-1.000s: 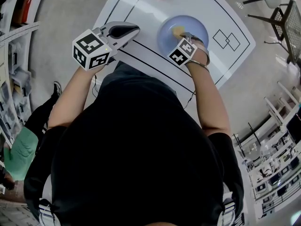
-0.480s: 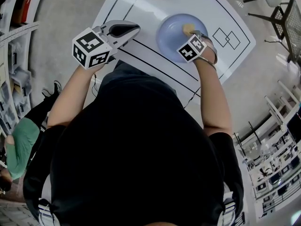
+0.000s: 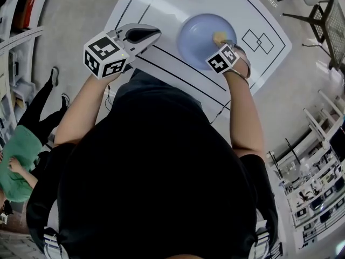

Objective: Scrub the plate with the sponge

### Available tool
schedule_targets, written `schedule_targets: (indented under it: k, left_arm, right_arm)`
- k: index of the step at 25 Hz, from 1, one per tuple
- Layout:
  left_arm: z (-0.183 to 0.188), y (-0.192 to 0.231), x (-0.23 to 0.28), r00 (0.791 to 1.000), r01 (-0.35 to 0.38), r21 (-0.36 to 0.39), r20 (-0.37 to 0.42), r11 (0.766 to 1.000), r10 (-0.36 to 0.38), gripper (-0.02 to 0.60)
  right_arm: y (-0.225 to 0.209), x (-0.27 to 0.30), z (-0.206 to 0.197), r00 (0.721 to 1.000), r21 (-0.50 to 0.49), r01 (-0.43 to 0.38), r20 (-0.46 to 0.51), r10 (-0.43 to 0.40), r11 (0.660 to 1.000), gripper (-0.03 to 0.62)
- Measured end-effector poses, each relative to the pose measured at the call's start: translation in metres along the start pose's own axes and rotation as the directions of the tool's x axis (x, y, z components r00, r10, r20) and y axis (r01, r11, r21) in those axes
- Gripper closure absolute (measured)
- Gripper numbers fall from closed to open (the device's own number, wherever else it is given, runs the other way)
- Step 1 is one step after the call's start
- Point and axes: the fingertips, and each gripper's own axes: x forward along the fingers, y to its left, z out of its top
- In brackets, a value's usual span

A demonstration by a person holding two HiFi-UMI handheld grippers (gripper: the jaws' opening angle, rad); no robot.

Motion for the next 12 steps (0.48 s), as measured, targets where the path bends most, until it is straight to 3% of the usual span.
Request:
schedule_targets:
  k: [12]
  left_arm:
    - [-0.002,-0.018,0.008,1.0,0.012,0.008,-0.003,1.0,-0.011,0.56]
  right_arm:
    - [0.03,-0.003,-0.02,0.999,0.017,-0.054,-0.008,0.054,0.998,0.56]
